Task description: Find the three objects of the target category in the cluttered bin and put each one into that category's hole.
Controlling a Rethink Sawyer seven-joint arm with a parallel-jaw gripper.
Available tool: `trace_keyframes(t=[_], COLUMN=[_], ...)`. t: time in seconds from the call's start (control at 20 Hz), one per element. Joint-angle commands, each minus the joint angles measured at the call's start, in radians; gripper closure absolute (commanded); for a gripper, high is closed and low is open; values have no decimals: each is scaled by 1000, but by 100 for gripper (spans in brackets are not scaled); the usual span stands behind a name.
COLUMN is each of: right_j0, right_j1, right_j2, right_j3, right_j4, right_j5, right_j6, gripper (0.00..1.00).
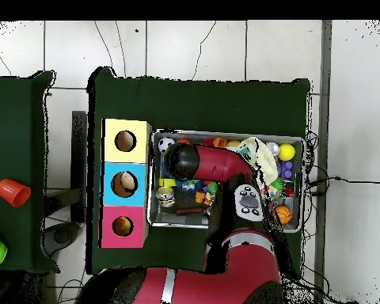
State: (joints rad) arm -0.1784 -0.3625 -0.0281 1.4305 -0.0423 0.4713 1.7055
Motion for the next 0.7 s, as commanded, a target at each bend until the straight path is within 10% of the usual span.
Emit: trace_keyframes(t=[0.05,0.35,0.4,0.7], right_j0=[-19,-23,-27,-32], right_j1=[22,18,18,14], right_j2=[83,91,97,101], right_j3=[58,54,55,54], right_j4=[-94,-114,-118,-124], right_j5=[-92,-94,-93,-89], right_j6=[1,26,29,31], gripper=[0,0,100,100])
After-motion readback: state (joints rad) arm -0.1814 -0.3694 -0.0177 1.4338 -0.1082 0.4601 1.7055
